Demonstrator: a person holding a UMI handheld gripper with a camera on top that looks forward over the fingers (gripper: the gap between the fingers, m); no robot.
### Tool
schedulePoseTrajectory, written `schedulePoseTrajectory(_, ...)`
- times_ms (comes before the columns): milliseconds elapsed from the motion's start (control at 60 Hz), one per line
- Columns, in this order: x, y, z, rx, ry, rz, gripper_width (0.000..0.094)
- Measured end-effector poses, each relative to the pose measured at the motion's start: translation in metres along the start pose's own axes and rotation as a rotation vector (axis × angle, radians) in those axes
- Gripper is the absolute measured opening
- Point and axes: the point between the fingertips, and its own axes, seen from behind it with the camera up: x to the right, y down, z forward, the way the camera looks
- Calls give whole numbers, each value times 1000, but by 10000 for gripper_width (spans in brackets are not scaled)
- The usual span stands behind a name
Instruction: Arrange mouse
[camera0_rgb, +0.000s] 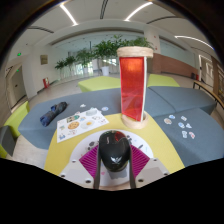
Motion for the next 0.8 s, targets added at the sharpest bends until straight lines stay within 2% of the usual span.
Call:
schedulePoseTrajectory(100, 0, 37, 15, -92, -28, -19, 409)
schedulePoseTrajectory(133, -6, 33, 9, -68, -24, -69, 409)
schedulePoseTrajectory(250, -7, 37, 8, -97, -43, -118, 425)
schedulePoseTrajectory(350, -6, 33, 8, -103, -49, -120, 568)
schedulePoseTrajectory(433, 10, 26, -3, -97, 2, -175, 773)
schedulePoseTrajectory(483, 16, 20, -15, -79, 14, -214, 844)
schedulePoseTrajectory(600, 23, 9, -61, -39, 16, -223, 840)
schedulePoseTrajectory(800, -5, 12, -172, 34, -113, -153, 840)
